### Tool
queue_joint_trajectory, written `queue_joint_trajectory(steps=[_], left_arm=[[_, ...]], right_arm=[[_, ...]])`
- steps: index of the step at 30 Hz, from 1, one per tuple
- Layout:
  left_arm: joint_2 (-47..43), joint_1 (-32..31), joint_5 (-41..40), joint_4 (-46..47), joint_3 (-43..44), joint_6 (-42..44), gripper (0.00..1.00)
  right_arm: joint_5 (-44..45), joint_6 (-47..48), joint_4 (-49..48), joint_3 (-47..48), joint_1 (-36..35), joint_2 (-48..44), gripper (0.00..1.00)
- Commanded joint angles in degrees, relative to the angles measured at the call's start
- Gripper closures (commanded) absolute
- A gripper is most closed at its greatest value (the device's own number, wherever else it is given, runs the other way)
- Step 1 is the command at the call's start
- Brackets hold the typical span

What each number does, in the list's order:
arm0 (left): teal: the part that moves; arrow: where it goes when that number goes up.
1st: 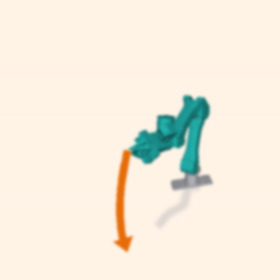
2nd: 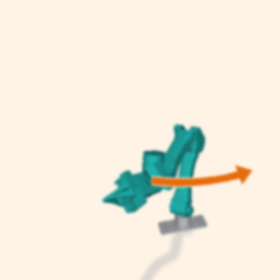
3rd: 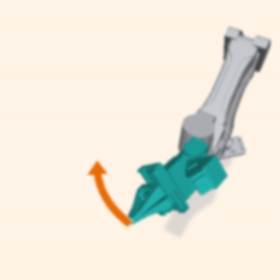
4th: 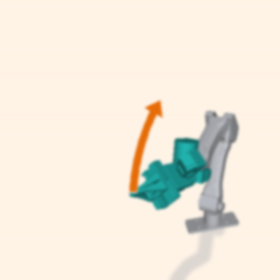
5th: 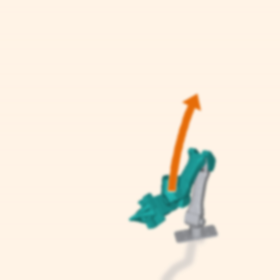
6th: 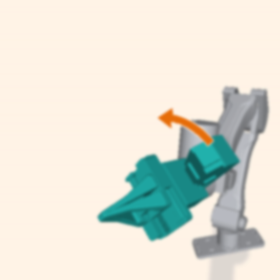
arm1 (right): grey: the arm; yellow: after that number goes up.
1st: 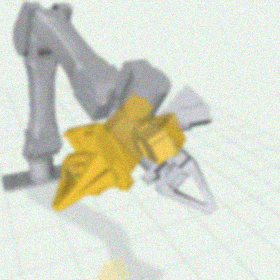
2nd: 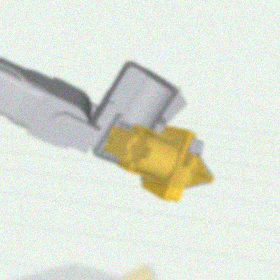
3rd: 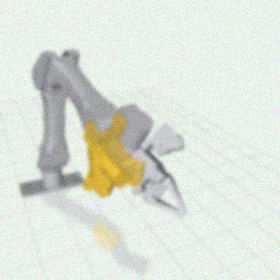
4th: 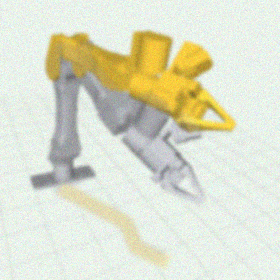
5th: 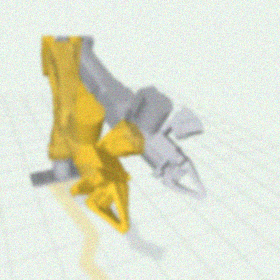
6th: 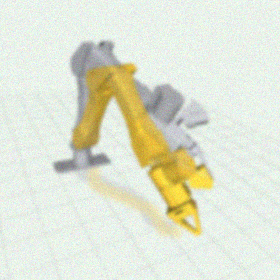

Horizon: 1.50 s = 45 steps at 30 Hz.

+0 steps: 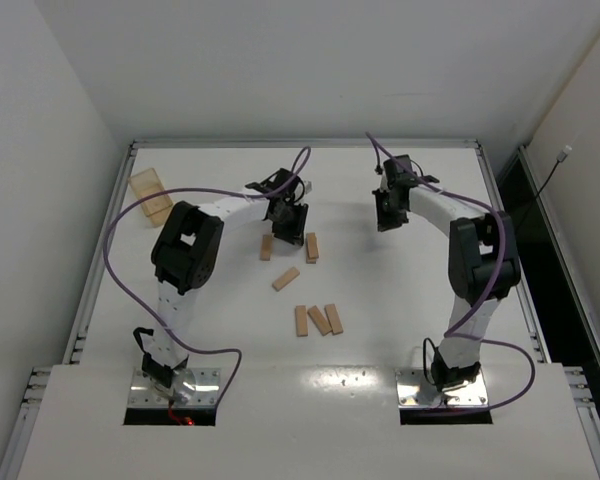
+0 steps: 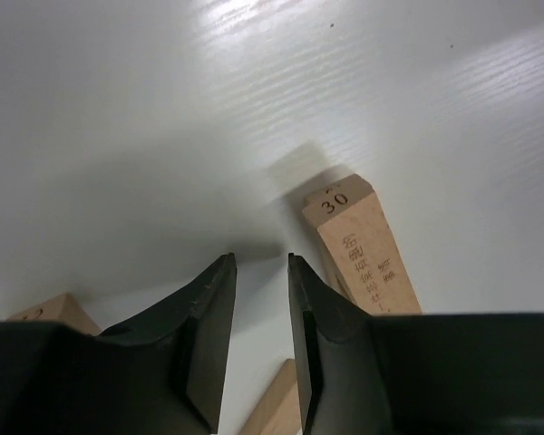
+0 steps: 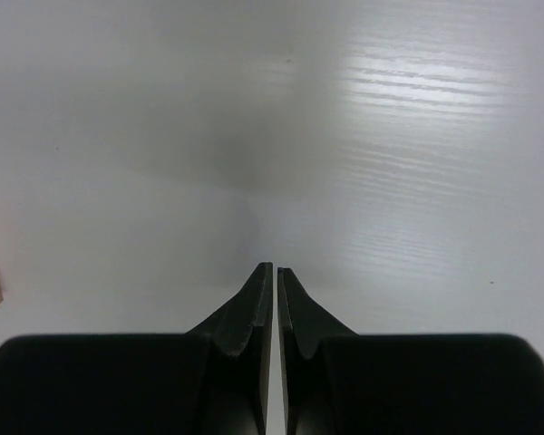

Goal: Build the wood block tower

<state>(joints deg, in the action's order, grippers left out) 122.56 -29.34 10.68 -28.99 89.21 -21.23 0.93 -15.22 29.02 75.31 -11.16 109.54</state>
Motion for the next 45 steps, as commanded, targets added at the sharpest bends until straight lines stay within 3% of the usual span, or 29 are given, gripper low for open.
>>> queue_joint_trajectory(steps=[1,14,19,39,45], left_arm=[[3.5,-0.5,-2.9,-1.5,2.2,0.8,0.73],[6.4,-0.5,-5.8,-2.6,5.6,1.4,0.73],[6.9,-0.5,-5.8,-2.6,6.2,1.4,0.64],[6.3,-0.5,-7.4,-2.6,4.4,0.8,0.58],[1.7,0.8,-11.3,-1.5,0.5,-0.3,0.91]], right_arm=[[-4.2,0.5,-0.9,-0.7,-0.1,-2.7,0.97],[-7.0,1.1,-1.4,-1.2,0.4,-3.3,0.97],[-7.5,1.6,-1.4,-1.2,0.4,-3.3,0.96],[-10.3,2.1,-1.4,-1.2,0.4,-2.7,0.96],[-13.8,2.7,-3.0,-2.4,-1.0,-3.4,1.00]])
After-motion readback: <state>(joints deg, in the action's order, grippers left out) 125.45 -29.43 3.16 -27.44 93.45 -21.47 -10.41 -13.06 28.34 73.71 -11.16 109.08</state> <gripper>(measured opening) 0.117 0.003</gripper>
